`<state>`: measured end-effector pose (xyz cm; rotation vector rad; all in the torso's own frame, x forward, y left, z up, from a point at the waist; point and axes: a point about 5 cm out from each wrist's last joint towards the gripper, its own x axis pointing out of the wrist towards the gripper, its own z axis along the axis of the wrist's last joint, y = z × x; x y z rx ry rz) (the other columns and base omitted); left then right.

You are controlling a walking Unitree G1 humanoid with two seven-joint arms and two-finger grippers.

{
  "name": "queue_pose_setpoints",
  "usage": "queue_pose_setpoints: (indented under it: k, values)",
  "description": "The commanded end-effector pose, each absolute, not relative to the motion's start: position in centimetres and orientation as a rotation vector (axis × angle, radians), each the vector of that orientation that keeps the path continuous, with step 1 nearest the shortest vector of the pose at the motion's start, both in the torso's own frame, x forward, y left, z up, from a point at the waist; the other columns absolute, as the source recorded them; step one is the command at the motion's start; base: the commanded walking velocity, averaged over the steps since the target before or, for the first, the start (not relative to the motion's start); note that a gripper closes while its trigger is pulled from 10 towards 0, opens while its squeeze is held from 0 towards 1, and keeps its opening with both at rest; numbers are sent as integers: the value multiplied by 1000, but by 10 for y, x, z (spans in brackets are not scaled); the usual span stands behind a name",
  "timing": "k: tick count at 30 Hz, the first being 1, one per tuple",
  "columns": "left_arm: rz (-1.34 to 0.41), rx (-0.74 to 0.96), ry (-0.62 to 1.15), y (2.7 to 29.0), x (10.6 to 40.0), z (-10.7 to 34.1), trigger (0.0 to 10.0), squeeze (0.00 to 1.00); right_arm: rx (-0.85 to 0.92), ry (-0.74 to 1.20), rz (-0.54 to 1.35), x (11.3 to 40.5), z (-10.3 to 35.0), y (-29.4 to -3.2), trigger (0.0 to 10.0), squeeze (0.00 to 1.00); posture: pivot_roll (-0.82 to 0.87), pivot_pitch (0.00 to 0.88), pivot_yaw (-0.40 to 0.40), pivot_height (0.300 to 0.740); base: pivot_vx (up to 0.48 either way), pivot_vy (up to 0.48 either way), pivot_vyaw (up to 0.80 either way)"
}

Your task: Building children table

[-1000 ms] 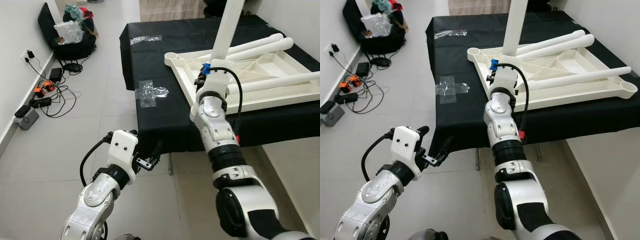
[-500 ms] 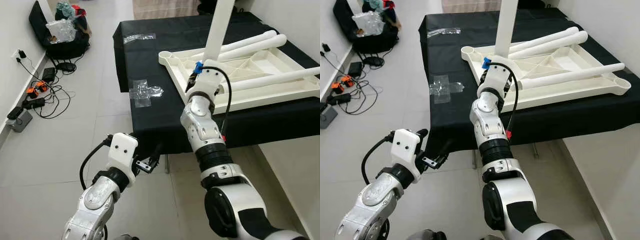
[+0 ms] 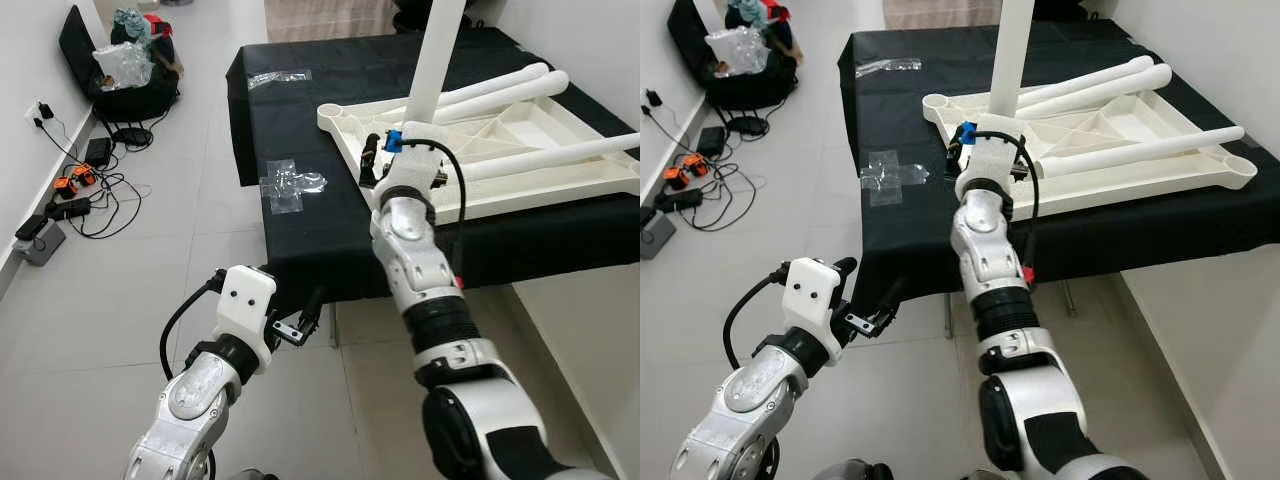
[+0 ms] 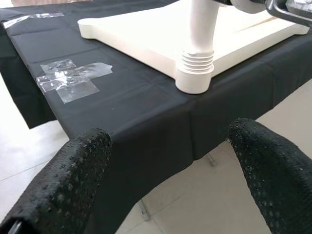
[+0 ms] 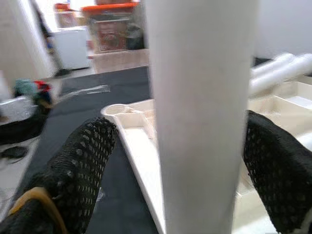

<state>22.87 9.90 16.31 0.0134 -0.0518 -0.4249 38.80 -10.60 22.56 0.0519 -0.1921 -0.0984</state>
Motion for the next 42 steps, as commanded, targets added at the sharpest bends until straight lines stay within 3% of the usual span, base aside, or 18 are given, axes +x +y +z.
queue_pose_setpoints:
  k: [1,8,10,16,18,25,42]
  values:
    - [-429,0,-54,99,227,162,10000,0,64,-183,-45,388,219,-106,10000,0,19,89,-50,740,0,0,0]
    - [-434,-11,-62,97,227,164,10000,0,92,-175,162,394,216,-120,10000,0,20,94,-52,740,0,0,0]
    - [-440,-13,-66,96,228,166,10000,0,98,-177,241,401,222,-134,10000,0,25,96,-56,740,0,0,0]
    - [-440,-13,-68,96,227,166,10000,0,123,-173,285,409,233,-151,10000,0,30,99,-60,740,0,0,0]
    - [-440,-13,-68,96,227,166,10000,0,133,-178,302,410,236,-152,10000,0,30,99,-60,740,0,0,0]
    - [-435,-8,-70,97,227,167,10000,0,178,-139,630,409,243,-141,10000,0,37,101,-63,740,0,0,0]
    - [-433,0,-64,98,225,165,10000,0,111,-125,843,406,252,-129,10000,0,42,90,-65,740,0,0,0]
